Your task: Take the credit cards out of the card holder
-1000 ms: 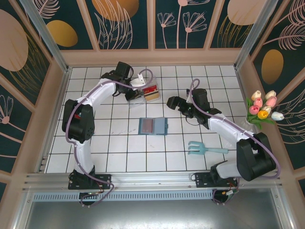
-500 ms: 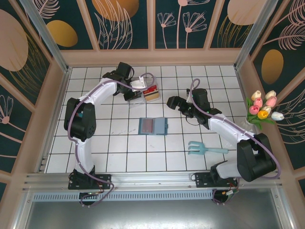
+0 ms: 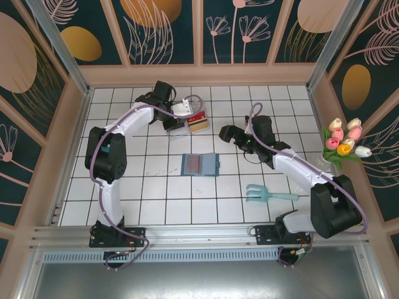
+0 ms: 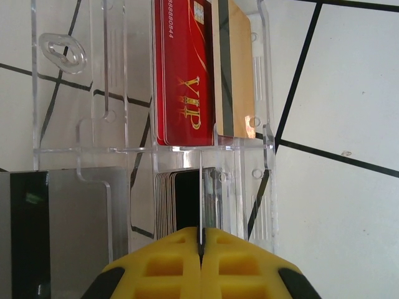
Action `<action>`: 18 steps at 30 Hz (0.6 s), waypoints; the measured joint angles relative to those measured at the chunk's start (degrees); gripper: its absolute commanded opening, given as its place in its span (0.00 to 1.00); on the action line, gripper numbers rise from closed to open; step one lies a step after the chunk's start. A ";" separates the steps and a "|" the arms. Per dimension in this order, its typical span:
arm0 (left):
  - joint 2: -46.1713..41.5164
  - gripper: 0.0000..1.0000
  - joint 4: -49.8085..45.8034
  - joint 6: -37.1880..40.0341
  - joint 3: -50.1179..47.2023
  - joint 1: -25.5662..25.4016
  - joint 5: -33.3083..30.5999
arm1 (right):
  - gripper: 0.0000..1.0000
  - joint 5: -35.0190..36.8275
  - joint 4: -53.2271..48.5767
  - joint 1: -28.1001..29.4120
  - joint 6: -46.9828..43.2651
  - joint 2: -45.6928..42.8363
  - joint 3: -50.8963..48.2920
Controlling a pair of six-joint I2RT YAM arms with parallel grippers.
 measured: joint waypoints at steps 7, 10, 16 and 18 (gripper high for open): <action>0.09 0.06 1.01 0.35 -1.60 0.07 -1.95 | 0.99 0.39 -0.52 0.00 0.00 0.00 0.00; 0.09 0.10 1.25 0.68 -1.86 0.22 -2.43 | 0.99 0.39 -0.52 0.00 0.02 0.00 0.00; 0.11 0.17 1.27 1.31 -1.86 0.61 -3.23 | 0.99 0.37 -0.50 0.00 0.04 0.00 0.00; 0.17 0.13 1.36 1.36 -1.86 0.83 -3.45 | 0.99 0.37 -0.50 0.00 0.04 0.00 0.00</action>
